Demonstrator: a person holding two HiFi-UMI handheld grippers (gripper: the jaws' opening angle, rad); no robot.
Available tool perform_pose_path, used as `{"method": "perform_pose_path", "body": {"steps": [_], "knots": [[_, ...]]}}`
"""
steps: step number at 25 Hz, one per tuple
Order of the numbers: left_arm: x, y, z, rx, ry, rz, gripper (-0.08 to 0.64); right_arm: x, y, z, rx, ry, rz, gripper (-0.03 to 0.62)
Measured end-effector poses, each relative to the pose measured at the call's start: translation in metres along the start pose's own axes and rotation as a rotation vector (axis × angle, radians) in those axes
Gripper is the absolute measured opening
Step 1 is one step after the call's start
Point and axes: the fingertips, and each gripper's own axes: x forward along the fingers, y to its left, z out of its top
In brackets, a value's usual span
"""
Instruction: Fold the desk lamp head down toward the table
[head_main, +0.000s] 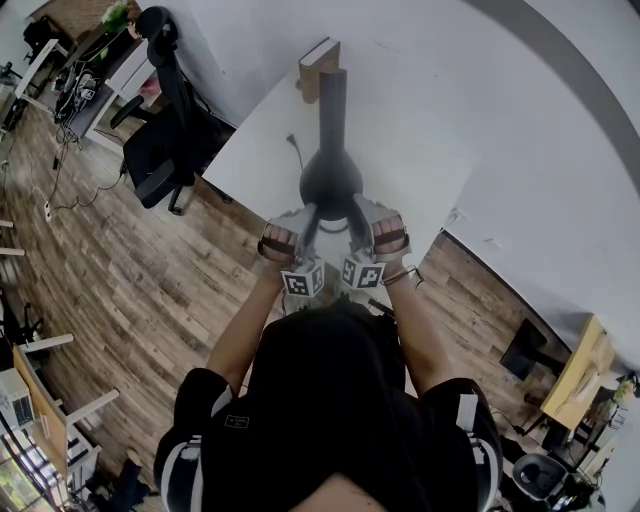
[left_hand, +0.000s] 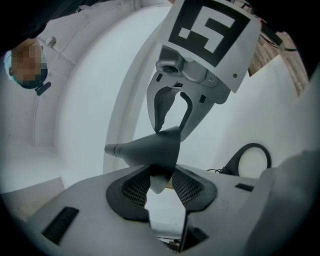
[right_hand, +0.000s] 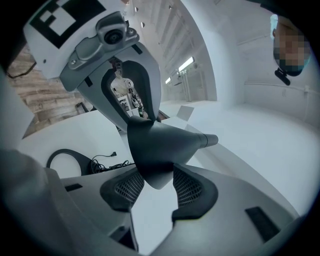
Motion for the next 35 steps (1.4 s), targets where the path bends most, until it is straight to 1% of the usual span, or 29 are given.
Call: {"method": "perform_pose_path", "body": {"steps": [2,4,7,8,10,13,15,17,19,21,23,24,25,26,27,28,30,31,32,33,34,35], "knots": [[-0.002,0.002,0.001,-0.023,-0.003,-0.01,0.155,-0.002,0.001,0.002,0.018,0.002,0.02,0.183],[-0.004,0.001,0.002,-0.05,0.0,-0.031,0.161,-0.004,0.002,0.003,0.033,0.012,0.044,0.207],[-0.009,-0.001,0.002,-0.08,0.009,-0.06,0.177,-0.008,0.004,0.001,0.043,0.029,0.07,0.223],[-0.011,-0.001,0.001,-0.087,0.009,-0.065,0.183,-0.01,0.004,0.001,0.047,0.031,0.079,0.235],[-0.02,-0.002,0.0,-0.091,0.012,-0.069,0.184,-0.015,0.004,0.0,0.083,0.038,0.112,0.238],[-0.034,0.0,-0.004,-0.124,0.024,-0.087,0.189,-0.028,0.004,0.0,0.202,0.059,0.187,0.245],[-0.045,0.002,-0.012,-0.178,0.053,-0.103,0.19,-0.036,0.001,0.002,0.298,0.072,0.218,0.245],[-0.053,0.009,-0.021,-0.243,0.096,-0.122,0.19,-0.044,-0.006,0.004,0.435,0.086,0.244,0.244],[-0.06,0.022,-0.024,-0.333,0.124,-0.132,0.189,-0.051,-0.021,0.007,0.655,0.104,0.273,0.222],[-0.066,0.042,-0.02,-0.472,0.122,-0.137,0.187,-0.056,-0.043,0.011,0.888,0.11,0.289,0.201],[-0.07,0.065,-0.013,-0.66,0.1,-0.144,0.161,-0.058,-0.064,0.016,1.057,0.091,0.291,0.182],[-0.07,0.077,-0.008,-0.751,0.083,-0.151,0.153,-0.058,-0.073,0.017,1.122,0.081,0.288,0.171],[-0.07,0.088,-0.001,-0.822,0.062,-0.159,0.144,-0.059,-0.081,0.017,1.179,0.074,0.283,0.156],[-0.07,0.101,0.006,-0.867,0.038,-0.164,0.127,-0.059,-0.088,0.017,1.228,0.07,0.276,0.142],[-0.07,0.114,0.013,-0.888,0.01,-0.164,0.112,-0.06,-0.096,0.018,1.269,0.064,0.266,0.129],[-0.07,0.129,0.02,-0.893,-0.019,-0.157,0.093,-0.061,-0.104,0.019,1.304,0.057,0.253,0.113],[-0.073,0.156,0.03,-0.912,-0.065,-0.151,0.05,-0.064,-0.121,0.023,1.356,0.034,0.216,0.081],[-0.076,0.165,0.033,-0.95,-0.075,-0.158,0.04,-0.066,-0.129,0.026,1.373,0.02,0.196,0.064],[-0.079,0.17,0.034,-1.016,-0.076,-0.165,0.032,-0.068,-0.136,0.028,1.386,0.009,0.18,0.057],[-0.081,0.175,0.035,-1.116,-0.075,-0.159,0.029,-0.07,-0.141,0.03,1.399,0.0,0.167,0.047],[-0.082,0.179,0.035,-1.232,-0.076,-0.138,0.028,-0.072,-0.145,0.031,1.412,-0.005,0.156,0.038],[-0.082,0.183,0.036,-1.323,-0.081,-0.12,0.028,-0.074,-0.147,0.032,1.426,-0.007,0.148,0.029]]}}
